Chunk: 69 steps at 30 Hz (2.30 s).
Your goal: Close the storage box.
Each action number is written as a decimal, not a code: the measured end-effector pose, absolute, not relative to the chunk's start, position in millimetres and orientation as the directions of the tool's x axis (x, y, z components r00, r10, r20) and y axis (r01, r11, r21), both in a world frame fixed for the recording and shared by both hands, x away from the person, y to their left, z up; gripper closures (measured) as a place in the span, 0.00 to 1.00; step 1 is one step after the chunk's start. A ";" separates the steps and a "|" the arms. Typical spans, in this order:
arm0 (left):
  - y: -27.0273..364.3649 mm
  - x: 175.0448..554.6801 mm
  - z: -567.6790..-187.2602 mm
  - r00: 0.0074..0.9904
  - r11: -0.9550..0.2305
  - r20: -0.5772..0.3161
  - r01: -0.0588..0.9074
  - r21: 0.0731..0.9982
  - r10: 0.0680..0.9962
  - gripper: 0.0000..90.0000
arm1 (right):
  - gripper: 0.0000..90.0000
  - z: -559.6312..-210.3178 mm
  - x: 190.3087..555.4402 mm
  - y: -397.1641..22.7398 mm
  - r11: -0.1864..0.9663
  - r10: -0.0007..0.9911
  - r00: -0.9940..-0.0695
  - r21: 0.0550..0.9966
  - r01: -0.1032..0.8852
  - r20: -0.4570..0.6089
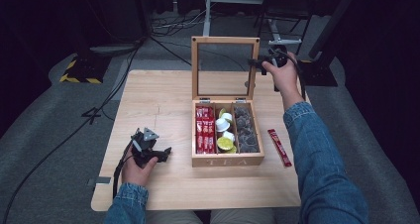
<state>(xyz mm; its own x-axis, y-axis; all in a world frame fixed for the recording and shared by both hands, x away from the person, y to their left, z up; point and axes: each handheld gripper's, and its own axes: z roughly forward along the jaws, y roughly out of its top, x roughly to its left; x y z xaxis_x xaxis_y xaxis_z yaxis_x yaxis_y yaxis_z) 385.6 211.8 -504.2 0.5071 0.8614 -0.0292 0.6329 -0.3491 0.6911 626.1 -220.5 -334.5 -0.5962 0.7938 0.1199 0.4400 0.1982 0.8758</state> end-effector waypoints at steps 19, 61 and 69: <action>211.8 385.6 -504.2 0.507 -0.349 -0.029 0.633 0.691 0.862 0.16 | 0.60 -336.2 626.3 -217.5 0.194 0.777 -0.613 0.869 0.455 0.148; 211.9 385.7 -504.1 0.507 -0.351 -0.027 0.632 0.691 0.861 0.16 | 0.52 -293.9 515.0 -231.4 0.306 0.691 -0.722 0.887 0.347 0.044; 211.9 385.7 -504.0 0.507 -0.351 -0.027 0.633 0.690 0.862 0.16 | 0.50 -292.7 495.1 -232.7 0.315 0.686 -0.726 0.881 0.352 0.045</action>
